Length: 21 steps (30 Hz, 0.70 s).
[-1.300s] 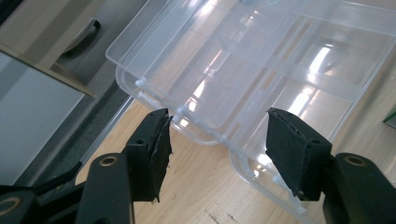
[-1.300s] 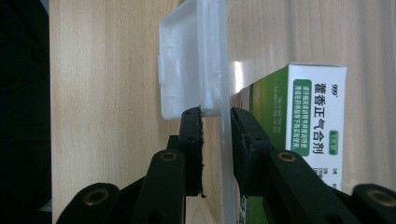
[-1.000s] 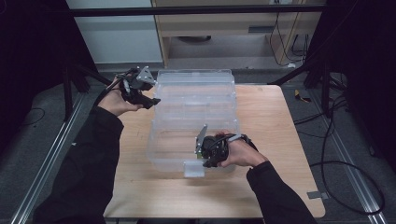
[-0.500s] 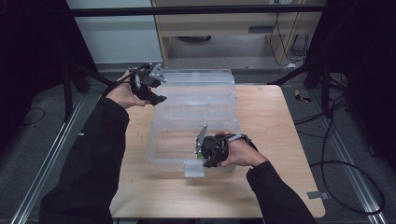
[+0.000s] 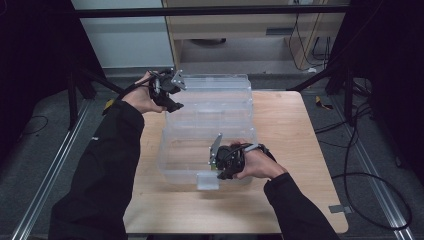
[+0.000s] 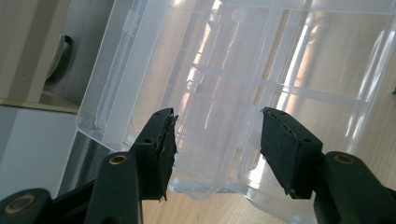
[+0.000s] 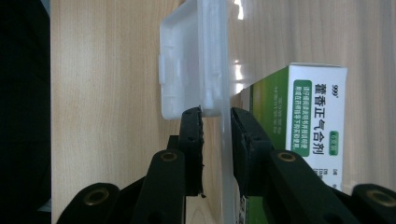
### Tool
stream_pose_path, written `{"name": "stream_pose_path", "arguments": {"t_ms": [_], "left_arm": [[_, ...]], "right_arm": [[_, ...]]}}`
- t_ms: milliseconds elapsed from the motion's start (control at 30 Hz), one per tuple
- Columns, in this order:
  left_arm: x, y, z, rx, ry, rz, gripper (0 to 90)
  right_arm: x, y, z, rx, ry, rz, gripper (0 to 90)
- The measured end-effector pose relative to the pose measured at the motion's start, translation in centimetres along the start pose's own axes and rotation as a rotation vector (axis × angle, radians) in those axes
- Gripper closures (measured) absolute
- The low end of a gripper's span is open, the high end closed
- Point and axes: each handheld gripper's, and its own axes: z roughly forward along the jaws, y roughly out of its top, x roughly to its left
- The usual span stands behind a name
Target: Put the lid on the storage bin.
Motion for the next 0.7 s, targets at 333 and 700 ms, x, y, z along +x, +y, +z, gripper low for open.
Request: {"name": "stream_pose_path", "arguments": {"t_ms": [333,700], "left_arm": [[0.1,0.1,1.4,0.03,0.007,0.033,45.7],[-0.2,0.5,2.9,0.057,0.009,0.082,47.4]], "right_arm": [[0.0,0.0,0.0,-0.003,0.002,-0.002,75.0],[0.0,0.0,0.0,-0.003,0.003,0.001,75.0]]}}
